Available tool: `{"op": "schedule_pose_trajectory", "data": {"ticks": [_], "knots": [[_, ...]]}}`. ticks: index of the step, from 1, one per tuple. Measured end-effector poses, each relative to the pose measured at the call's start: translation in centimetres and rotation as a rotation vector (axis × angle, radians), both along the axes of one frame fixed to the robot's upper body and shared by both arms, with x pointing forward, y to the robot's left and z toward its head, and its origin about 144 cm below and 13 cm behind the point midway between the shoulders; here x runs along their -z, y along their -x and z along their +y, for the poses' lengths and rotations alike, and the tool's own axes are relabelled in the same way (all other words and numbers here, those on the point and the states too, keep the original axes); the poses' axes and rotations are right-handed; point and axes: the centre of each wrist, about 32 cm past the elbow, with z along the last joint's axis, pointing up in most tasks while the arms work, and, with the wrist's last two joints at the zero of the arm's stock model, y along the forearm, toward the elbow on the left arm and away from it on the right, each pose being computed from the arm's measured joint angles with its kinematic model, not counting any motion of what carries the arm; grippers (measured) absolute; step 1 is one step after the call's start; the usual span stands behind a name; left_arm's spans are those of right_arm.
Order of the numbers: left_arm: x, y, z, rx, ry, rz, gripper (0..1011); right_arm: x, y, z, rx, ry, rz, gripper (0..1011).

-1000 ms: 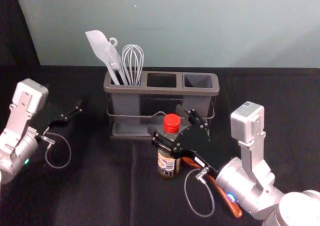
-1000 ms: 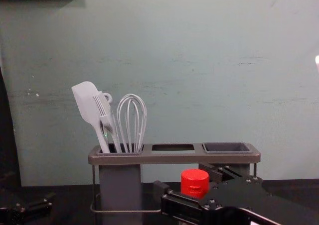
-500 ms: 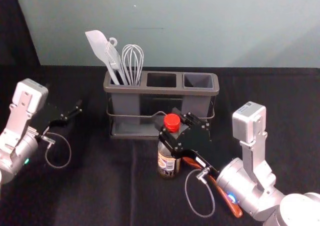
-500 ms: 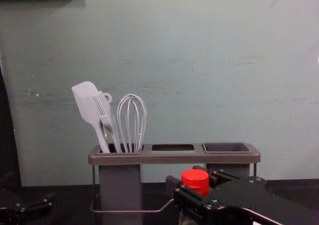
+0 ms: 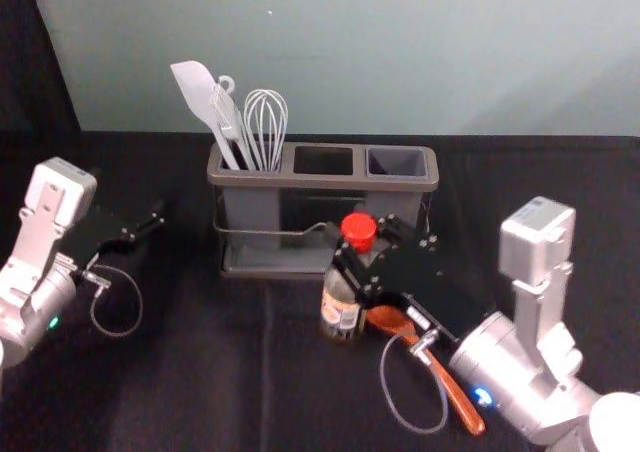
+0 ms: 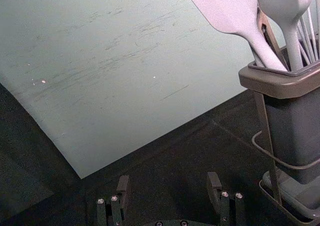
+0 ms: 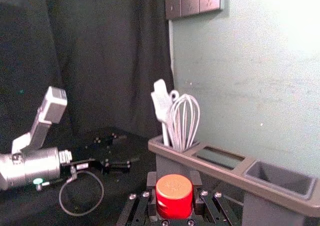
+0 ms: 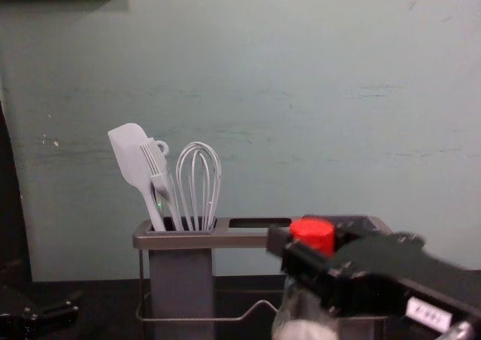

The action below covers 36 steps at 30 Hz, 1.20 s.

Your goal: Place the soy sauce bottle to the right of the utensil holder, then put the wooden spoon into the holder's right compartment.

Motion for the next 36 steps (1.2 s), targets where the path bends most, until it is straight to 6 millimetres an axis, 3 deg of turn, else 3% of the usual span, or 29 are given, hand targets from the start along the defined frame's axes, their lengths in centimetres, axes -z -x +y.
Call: {"op": "schedule_pose_trajectory", "data": {"ticks": [7, 12, 22, 36], "knots": [[0.0, 0.0, 0.0, 0.000, 0.000, 0.000, 1000, -1.0, 0.8, -2.3, 0.044, -0.009, -0.034, 393], [0.0, 0.0, 0.0, 0.000, 0.000, 0.000, 1000, -1.3, 0.9, -5.7, 0.113, 0.021, -0.043, 393], [0.0, 0.0, 0.0, 0.000, 0.000, 0.000, 1000, -0.9, -1.3, -9.6, 0.205, 0.061, -0.027, 393], [0.0, 0.0, 0.0, 0.000, 0.000, 0.000, 1000, 1.2, -5.5, -10.4, 0.236, 0.016, -0.022, 393]]}}
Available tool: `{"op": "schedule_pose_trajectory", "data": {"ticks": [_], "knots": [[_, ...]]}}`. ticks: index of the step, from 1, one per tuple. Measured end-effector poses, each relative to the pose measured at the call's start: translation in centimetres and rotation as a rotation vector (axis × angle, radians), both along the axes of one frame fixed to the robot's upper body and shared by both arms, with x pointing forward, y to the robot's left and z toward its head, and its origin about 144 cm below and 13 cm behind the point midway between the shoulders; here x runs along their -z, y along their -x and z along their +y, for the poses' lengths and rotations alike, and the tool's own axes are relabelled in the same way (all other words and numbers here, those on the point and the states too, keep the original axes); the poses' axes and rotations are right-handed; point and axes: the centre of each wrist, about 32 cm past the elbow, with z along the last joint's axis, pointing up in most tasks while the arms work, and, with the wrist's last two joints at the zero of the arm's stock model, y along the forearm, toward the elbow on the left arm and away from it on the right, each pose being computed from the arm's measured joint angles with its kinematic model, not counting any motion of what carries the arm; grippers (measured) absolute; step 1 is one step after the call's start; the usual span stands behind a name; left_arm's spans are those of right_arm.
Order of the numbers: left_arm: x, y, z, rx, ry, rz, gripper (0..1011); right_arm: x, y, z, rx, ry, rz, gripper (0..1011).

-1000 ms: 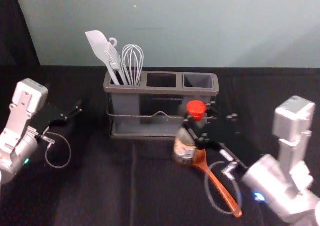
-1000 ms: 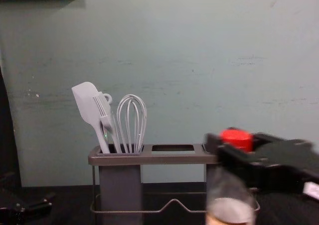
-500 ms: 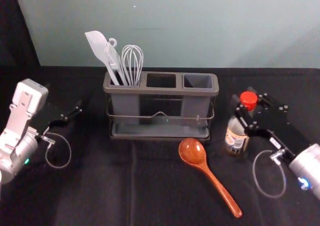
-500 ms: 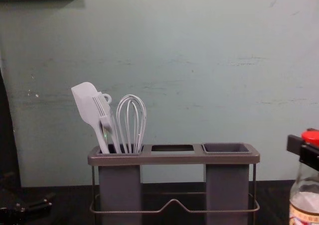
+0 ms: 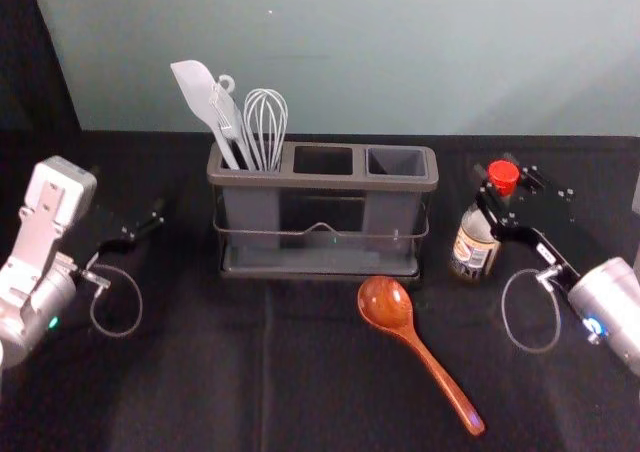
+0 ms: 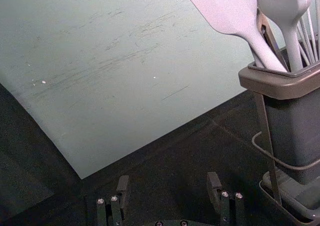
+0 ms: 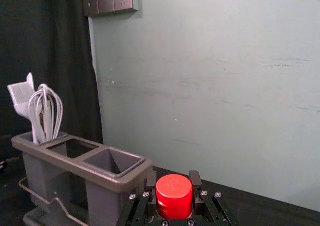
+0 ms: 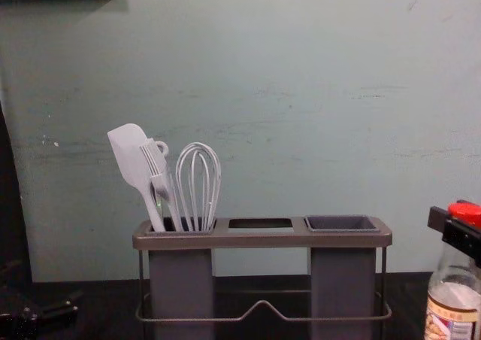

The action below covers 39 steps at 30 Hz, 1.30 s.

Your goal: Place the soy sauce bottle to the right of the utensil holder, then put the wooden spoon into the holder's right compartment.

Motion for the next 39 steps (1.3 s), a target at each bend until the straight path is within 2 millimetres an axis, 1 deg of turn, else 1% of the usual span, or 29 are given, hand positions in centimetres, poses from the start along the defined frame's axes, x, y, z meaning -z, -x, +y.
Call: {"op": "schedule_pose_trajectory", "data": {"ticks": [3, 12, 25, 28, 29, 30, 32, 33, 36, 37, 39], "knots": [[0.0, 0.0, 0.0, 0.000, 0.000, 0.000, 1000, 0.3, -1.0, 0.1, -0.006, -0.026, -0.005, 392], [0.0, 0.0, 0.0, 0.000, 0.000, 0.000, 1000, 0.9, -2.5, 0.6, -0.016, -0.057, 0.002, 393], [0.0, 0.0, 0.0, 0.000, 0.000, 0.000, 1000, 1.7, -3.7, 1.3, -0.018, -0.080, 0.009, 397], [0.0, 0.0, 0.0, 0.000, 0.000, 0.000, 1000, 1.9, -3.8, 1.5, -0.017, -0.084, 0.012, 484], [0.0, 0.0, 0.0, 0.000, 0.000, 0.000, 1000, 1.9, -3.8, 1.5, -0.015, -0.085, 0.012, 543], [0.0, 0.0, 0.0, 0.000, 0.000, 0.000, 1000, 1.8, -3.7, 1.5, -0.014, -0.086, 0.011, 543], [0.0, 0.0, 0.0, 0.000, 0.000, 0.000, 1000, 1.7, -3.6, 1.5, -0.012, -0.088, 0.006, 604], [0.0, 0.0, 0.0, 0.000, 0.000, 0.000, 1000, 1.4, -3.3, 1.5, -0.008, -0.089, -0.005, 660], [0.0, 0.0, 0.0, 0.000, 0.000, 0.000, 1000, 0.5, -2.6, 1.5, -0.001, -0.080, -0.034, 716], [0.0, 0.0, 0.0, 0.000, 0.000, 0.000, 1000, 0.3, -2.4, 1.6, 0.001, -0.077, -0.043, 771], [0.0, 0.0, 0.0, 0.000, 0.000, 0.000, 1000, -0.4, -1.6, 1.6, 0.007, -0.070, -0.065, 835]]}}
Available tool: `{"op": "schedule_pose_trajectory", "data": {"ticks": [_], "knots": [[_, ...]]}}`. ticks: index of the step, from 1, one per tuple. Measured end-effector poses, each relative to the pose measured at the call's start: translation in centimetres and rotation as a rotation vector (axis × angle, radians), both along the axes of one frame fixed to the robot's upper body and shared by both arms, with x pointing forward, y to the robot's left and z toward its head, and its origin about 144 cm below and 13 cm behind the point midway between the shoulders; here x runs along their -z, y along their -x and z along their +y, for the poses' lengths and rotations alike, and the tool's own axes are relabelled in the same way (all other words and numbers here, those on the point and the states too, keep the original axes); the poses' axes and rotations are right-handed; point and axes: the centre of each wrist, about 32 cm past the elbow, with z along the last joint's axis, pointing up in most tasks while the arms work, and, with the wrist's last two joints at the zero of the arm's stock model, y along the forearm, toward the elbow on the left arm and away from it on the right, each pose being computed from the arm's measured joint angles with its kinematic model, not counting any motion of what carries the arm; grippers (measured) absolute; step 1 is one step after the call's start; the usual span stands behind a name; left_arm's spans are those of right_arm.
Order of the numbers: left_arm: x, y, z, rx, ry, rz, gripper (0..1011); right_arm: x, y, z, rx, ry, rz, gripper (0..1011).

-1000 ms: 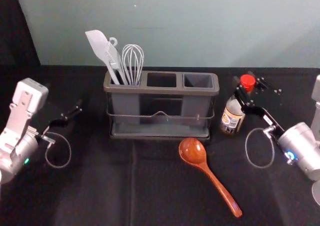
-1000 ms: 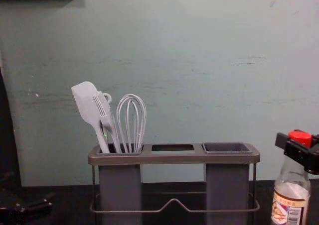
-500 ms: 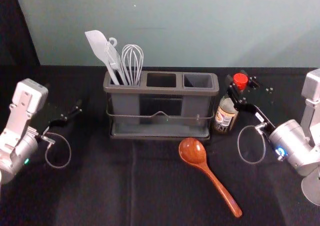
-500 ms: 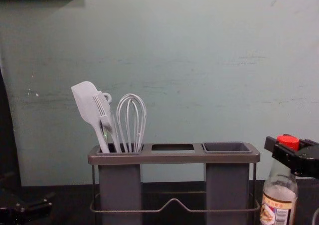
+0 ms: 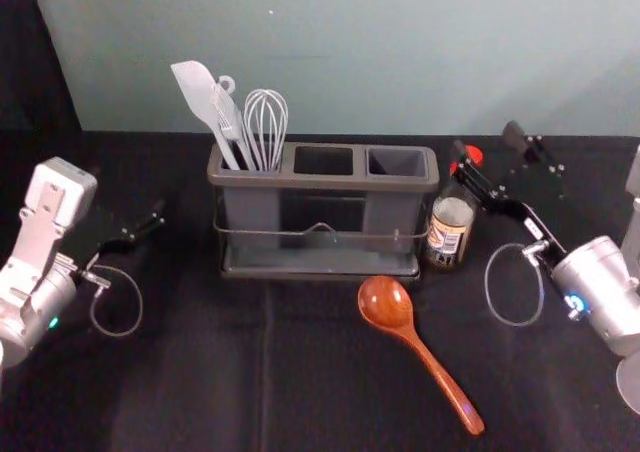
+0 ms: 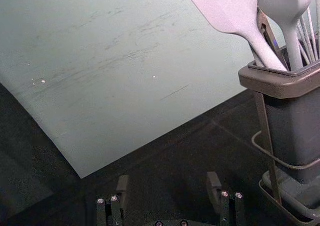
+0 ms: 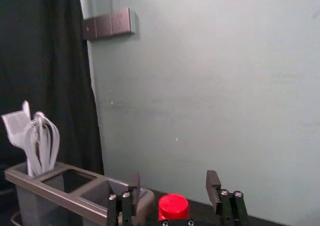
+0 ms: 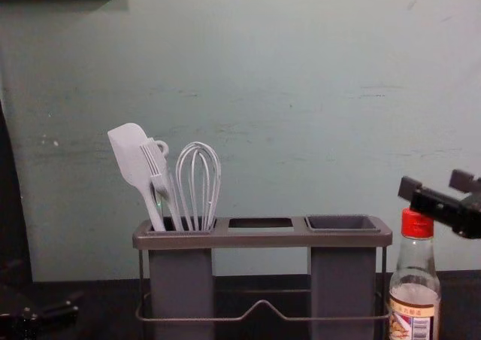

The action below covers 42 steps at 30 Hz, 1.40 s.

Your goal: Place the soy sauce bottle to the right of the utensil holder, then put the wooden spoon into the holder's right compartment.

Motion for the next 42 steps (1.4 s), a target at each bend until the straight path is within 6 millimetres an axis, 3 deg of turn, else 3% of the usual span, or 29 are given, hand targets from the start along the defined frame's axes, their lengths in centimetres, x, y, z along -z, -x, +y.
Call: {"op": "schedule_pose_trajectory", "data": {"ticks": [7, 17, 29, 42], "knots": [[0.0, 0.0, 0.0, 0.000, 0.000, 0.000, 1000, -1.4, 2.9, 0.8, 0.000, 0.024, -0.012, 1003], [0.0, 0.0, 0.0, 0.000, 0.000, 0.000, 1000, -0.6, 6.8, 3.6, -0.032, 0.151, 0.158, 1000], [0.0, 0.0, 0.0, 0.000, 0.000, 0.000, 1000, 2.2, 8.2, 6.4, -0.061, 0.212, 0.287, 1000], [0.0, 0.0, 0.0, 0.000, 0.000, 0.000, 1000, 2.5, 8.2, 6.6, -0.059, 0.208, 0.287, 1000]]}}
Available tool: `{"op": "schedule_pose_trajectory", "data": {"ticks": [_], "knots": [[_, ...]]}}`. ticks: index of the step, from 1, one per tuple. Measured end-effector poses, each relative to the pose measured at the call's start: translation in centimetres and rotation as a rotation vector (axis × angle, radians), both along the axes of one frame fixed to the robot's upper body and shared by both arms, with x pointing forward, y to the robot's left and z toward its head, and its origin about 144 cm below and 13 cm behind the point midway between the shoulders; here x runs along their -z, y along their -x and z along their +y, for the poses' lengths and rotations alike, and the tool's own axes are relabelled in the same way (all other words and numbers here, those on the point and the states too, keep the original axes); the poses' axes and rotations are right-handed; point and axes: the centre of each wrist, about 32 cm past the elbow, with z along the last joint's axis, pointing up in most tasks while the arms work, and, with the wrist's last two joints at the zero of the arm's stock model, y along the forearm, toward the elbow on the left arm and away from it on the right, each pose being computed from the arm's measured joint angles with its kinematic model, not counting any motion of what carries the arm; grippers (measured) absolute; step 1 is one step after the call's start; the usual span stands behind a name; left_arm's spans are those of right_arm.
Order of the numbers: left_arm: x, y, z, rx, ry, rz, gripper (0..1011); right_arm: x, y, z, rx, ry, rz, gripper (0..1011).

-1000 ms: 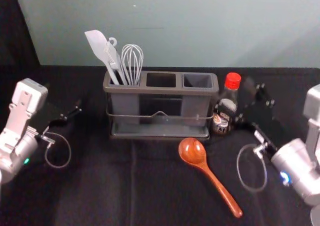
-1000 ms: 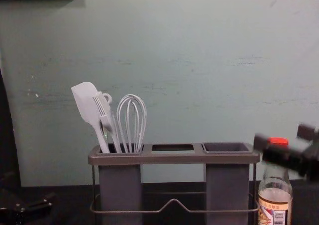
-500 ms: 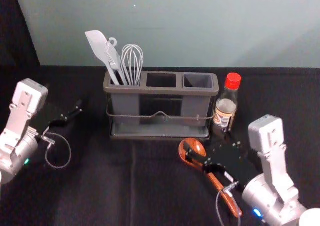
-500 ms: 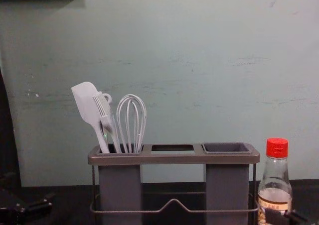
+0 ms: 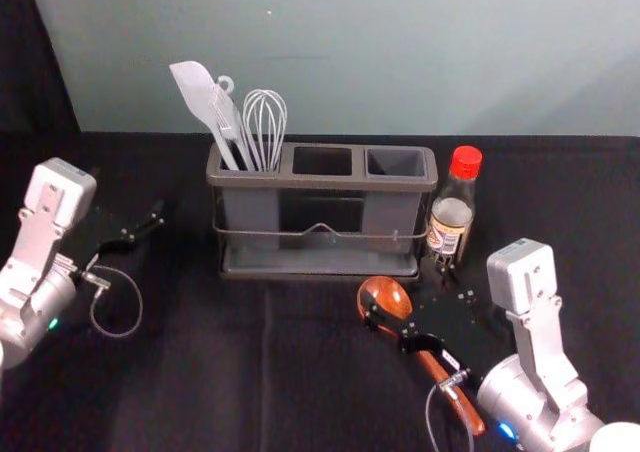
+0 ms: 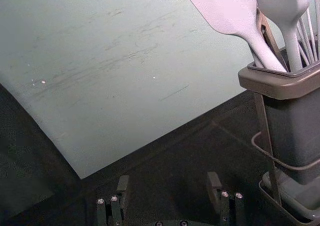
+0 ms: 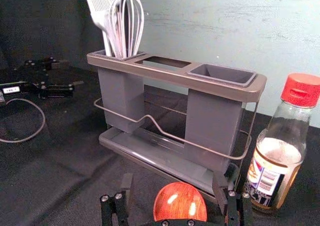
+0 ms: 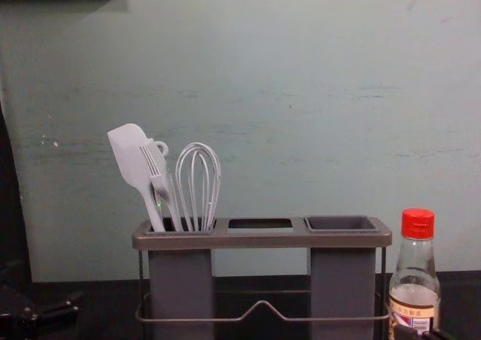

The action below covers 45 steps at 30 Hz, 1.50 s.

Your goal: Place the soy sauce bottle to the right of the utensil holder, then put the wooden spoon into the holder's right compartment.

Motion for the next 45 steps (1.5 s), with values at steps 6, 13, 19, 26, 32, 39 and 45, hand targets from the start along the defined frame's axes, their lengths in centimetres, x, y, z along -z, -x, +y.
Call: {"op": "schedule_pose_trajectory", "data": {"ticks": [6, 13, 19, 26, 32, 39, 45], "knots": [[0.0, 0.0, 0.0, 0.000, 0.000, 0.000, 1000, -0.1, 0.0, 0.0, 0.000, 0.001, -0.001, 1000], [0.0, 0.0, 0.0, 0.000, 0.000, 0.000, 1000, -0.4, 0.0, 0.1, 0.017, 0.034, 0.103, 1000], [0.0, 0.0, 0.0, 0.000, 0.000, 0.000, 1000, -1.9, 0.0, 0.6, 0.029, 0.107, 0.187, 1000], [0.0, 0.0, 0.0, 0.000, 0.000, 0.000, 1000, -4.9, -2.2, 0.8, -0.012, 0.220, 0.357, 1000], [0.0, 0.0, 0.0, 0.000, 0.000, 0.000, 1000, -5.8, -3.9, 0.8, -0.009, 0.254, 0.392, 1000], [0.0, 0.0, 0.0, 0.000, 0.000, 0.000, 1000, -5.9, -5.7, 1.0, 0.006, 0.258, 0.419, 1000], [0.0, 0.0, 0.0, 0.000, 0.000, 0.000, 1000, -5.8, -7.3, 1.5, 0.000, 0.247, 0.450, 1000]]}}
